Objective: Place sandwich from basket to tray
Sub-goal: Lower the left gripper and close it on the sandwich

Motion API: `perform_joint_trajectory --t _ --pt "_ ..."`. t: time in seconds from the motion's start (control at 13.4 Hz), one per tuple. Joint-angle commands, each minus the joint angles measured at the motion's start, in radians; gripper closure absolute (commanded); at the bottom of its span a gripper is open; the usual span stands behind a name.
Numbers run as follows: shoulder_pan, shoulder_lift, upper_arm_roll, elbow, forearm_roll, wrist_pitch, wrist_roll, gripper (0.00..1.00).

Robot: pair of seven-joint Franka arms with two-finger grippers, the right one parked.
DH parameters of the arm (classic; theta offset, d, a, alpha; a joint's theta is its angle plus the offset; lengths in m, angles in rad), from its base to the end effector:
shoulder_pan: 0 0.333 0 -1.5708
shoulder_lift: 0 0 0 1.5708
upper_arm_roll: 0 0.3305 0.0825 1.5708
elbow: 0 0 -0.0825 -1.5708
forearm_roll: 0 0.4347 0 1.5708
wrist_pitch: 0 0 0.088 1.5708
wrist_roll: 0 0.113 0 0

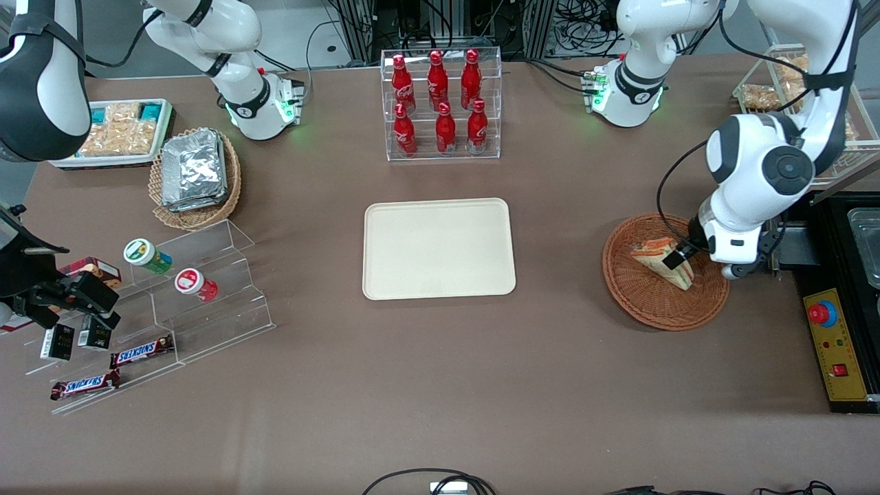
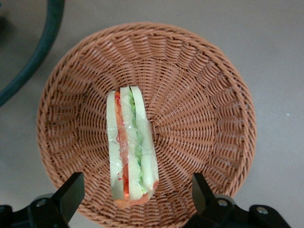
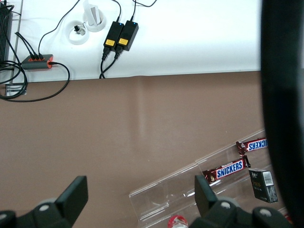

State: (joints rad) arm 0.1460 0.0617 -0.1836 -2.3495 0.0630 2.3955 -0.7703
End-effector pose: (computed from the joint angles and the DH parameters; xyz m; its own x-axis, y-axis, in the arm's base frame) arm 0.5401 -0.0200 0.2752 0.7736 0.6336 0.0106 0.6335 -0.7730 -0.0326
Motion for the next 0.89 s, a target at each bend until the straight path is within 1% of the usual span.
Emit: perform_joint_trajectory --t 0.0,0.3,0.74,0.82 --pt "0.001 0.023 -0.001 -0.048 0.011 0.079 -0.046 0.00" --pt "0.004 0.061 0.003 -0.083 0.011 0.148 -0.067 0.00" --pt "0.007 0.105 0.006 -0.085 0.012 0.172 -0.069 0.00" --pt "0.009 0.110 0.007 -0.085 0.012 0.177 -0.069 0.02"
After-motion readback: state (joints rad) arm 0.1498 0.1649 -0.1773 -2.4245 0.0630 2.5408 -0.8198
